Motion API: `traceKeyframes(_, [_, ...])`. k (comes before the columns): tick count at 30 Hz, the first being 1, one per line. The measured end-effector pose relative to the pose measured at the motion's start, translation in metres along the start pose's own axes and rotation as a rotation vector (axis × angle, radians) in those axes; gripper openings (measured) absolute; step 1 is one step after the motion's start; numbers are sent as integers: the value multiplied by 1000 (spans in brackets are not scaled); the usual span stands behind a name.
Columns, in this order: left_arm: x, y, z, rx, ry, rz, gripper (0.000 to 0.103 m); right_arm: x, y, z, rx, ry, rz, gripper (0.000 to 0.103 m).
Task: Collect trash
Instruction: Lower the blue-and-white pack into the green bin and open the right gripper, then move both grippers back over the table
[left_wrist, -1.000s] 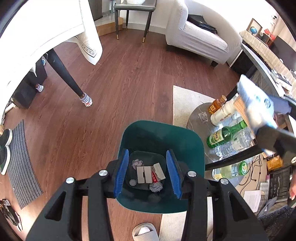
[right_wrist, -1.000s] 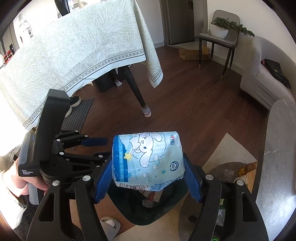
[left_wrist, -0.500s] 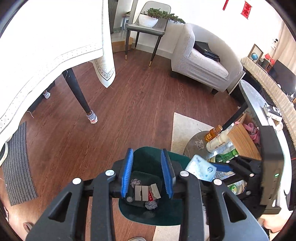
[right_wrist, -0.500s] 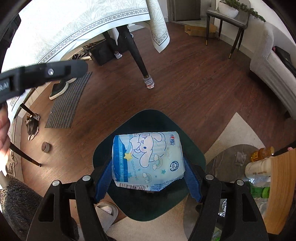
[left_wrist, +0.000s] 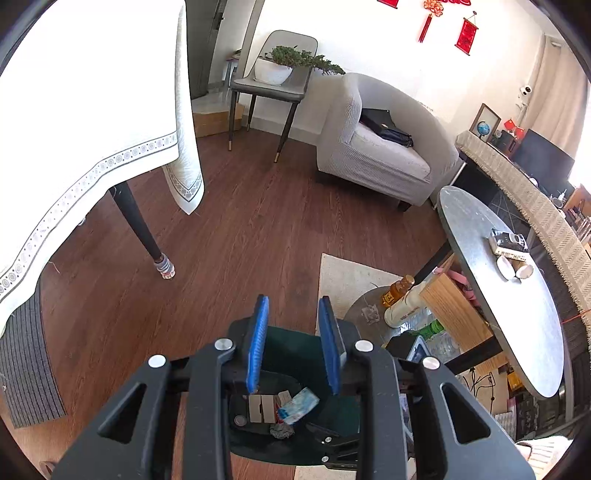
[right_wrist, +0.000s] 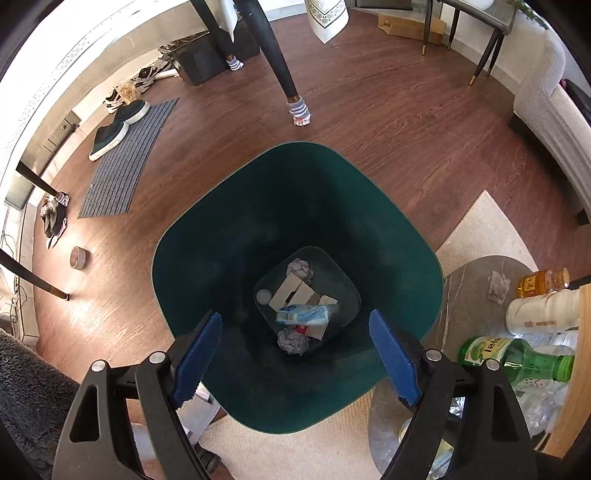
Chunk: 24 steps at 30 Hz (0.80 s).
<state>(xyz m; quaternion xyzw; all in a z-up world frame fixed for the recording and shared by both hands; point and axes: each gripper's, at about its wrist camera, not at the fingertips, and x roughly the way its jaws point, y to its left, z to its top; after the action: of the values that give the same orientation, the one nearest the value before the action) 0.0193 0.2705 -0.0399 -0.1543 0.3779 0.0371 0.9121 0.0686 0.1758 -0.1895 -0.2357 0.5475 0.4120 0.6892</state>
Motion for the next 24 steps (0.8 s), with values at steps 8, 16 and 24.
traceKeyframes(8, [-7,-16,13,11,-47,-23,29,-50,3,-3,-15,-94,52,83])
traceKeyframes(16, [-4,-45,22,27,-72,-51,29,-142,5,-11,-55,-296,94,83])
traceKeyframes(24, [-2,-83,30,36,-101,-85,29,-212,-26,-31,-4,-432,59,83])
